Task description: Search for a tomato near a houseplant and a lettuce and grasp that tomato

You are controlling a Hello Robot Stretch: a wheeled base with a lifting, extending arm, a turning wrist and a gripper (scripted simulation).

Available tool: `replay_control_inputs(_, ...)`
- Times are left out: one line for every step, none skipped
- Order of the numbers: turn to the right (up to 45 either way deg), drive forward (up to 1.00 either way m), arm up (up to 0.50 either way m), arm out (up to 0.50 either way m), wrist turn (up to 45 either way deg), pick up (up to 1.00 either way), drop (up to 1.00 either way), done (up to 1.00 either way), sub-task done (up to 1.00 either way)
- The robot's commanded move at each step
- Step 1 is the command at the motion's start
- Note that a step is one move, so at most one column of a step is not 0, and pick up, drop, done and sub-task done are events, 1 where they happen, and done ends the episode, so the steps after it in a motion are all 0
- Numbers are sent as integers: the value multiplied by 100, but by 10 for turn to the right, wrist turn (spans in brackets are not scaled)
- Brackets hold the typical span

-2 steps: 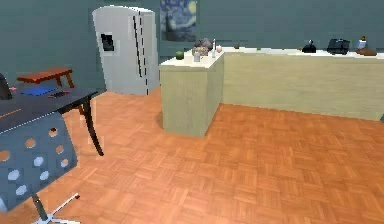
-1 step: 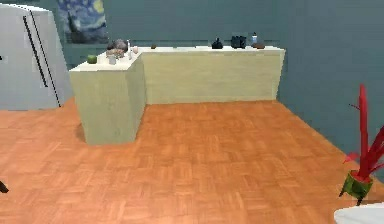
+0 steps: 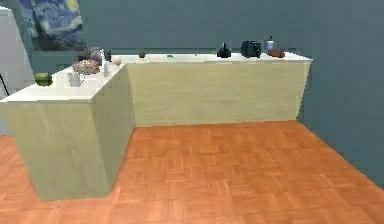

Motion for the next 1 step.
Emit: replay_control_inputs(360, 0, 0, 0, 0, 0, 0, 0, 0)
